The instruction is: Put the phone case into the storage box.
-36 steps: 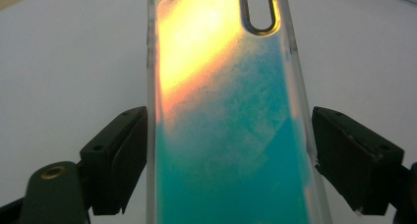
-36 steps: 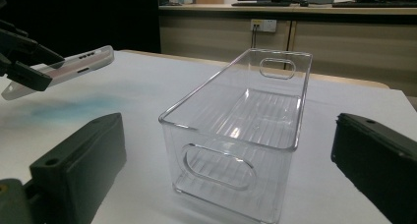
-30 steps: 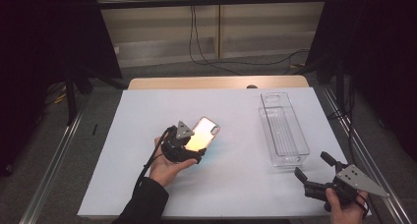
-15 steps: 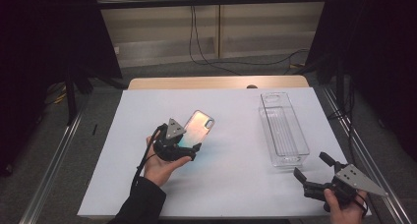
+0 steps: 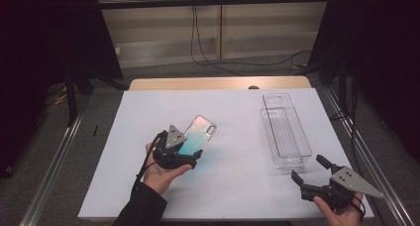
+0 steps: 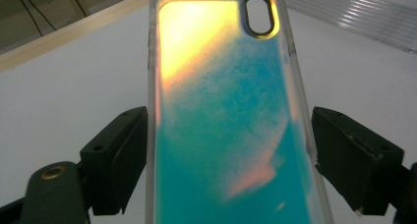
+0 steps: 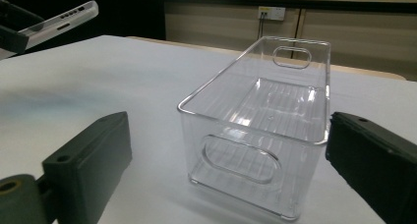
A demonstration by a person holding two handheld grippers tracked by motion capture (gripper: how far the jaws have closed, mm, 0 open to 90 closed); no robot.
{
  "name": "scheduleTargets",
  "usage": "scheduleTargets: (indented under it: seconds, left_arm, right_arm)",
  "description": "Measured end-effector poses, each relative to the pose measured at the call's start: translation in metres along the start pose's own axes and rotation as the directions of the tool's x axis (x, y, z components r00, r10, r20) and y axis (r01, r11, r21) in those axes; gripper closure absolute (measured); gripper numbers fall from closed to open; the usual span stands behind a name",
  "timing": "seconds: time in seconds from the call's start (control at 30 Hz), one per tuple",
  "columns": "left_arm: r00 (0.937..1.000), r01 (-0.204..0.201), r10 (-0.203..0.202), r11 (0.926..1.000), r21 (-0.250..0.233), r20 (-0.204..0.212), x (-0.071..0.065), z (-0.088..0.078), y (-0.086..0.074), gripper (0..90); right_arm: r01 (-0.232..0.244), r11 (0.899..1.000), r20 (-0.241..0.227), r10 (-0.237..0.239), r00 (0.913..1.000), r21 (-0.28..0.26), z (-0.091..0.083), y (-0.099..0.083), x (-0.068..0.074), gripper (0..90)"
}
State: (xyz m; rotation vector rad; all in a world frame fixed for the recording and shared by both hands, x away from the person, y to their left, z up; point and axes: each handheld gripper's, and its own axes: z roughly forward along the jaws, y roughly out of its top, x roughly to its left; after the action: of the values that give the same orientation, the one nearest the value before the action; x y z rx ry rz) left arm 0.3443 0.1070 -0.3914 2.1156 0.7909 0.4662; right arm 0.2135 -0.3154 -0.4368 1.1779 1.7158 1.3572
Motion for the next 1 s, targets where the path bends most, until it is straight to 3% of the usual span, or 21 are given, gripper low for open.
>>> scheduleTargets:
  seconds: [0.43,0.73,0.8,1.0]
  left_arm:
    - [0.9995,-0.019,0.02,0.9996,-0.023,0.027,-0.02,-0.004,0.0,16.9]
    - [0.9979,-0.032,0.034,0.999,-0.032,0.056,-0.037,-0.004,0.001,16.9]
    - [0.9976,-0.03,0.032,0.9989,-0.036,0.061,-0.039,-0.005,0.001,16.9]
    - [0.9967,-0.038,0.041,0.9984,-0.043,0.07,-0.046,-0.008,-0.001,16.9]
  right_arm:
    - [-0.004,0.999,-0.101,0.01,0.9949,0.054,0.006,0.007,0.016,7.6]
    - [-0.048,0.997,-0.117,0.053,0.9917,0.053,0.006,0.016,0.019,8.2]
    - [-0.072,0.994,-0.13,0.082,0.9882,0.079,0.007,0.018,0.021,7.4]
    - [-0.069,0.982,-0.152,0.096,0.9837,0.178,0.013,0.024,0.025,7.8]
